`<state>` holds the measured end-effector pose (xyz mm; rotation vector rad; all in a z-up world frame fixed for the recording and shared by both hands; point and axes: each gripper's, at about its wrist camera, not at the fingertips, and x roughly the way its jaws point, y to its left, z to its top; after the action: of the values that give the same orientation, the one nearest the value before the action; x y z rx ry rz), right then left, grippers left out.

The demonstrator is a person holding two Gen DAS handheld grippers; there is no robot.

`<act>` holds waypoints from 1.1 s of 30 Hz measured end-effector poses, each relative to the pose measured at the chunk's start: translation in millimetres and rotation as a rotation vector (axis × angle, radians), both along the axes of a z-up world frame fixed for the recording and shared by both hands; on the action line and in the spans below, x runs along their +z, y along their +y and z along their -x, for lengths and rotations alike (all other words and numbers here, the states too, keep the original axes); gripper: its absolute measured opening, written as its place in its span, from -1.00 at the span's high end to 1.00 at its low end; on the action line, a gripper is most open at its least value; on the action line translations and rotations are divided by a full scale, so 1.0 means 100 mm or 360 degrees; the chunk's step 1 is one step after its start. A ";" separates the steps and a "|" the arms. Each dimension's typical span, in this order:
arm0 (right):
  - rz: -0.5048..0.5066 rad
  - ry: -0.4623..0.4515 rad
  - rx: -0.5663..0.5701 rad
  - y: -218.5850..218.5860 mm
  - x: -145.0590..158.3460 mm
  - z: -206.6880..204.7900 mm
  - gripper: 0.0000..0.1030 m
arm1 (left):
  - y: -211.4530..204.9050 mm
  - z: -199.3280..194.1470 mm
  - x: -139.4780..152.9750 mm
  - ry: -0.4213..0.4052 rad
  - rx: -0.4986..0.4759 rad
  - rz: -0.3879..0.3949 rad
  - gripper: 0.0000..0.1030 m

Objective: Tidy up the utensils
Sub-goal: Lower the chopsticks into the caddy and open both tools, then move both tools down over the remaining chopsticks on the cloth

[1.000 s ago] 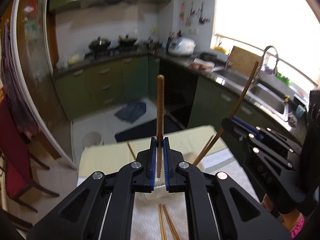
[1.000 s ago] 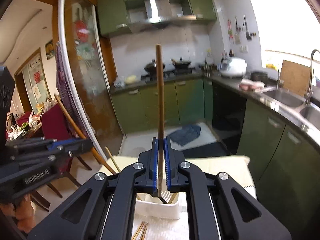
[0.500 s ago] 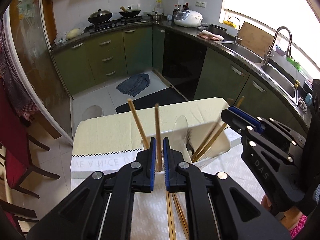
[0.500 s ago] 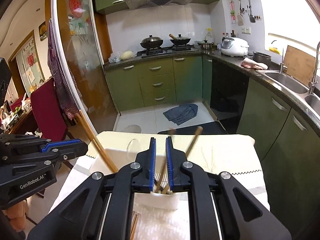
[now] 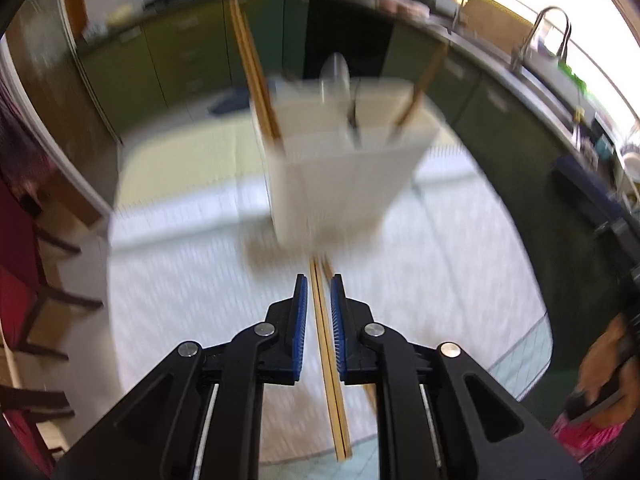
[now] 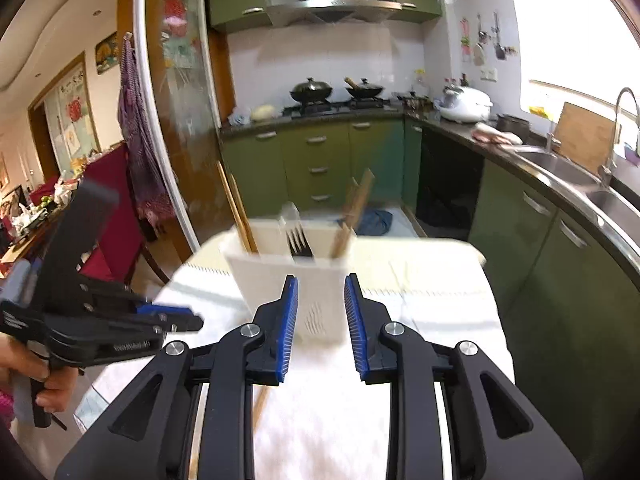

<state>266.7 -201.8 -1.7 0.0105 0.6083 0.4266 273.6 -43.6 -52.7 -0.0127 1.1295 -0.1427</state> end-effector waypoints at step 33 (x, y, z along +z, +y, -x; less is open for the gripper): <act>0.0089 0.0526 0.0118 0.12 -1.16 0.04 0.40 | -0.25 -0.10 -1.25 0.0382 0.0057 -0.0144 0.78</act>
<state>263.1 -190.2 -117.2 0.0051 0.9483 0.4839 283.8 -68.5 -177.5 0.0313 1.3736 -0.0585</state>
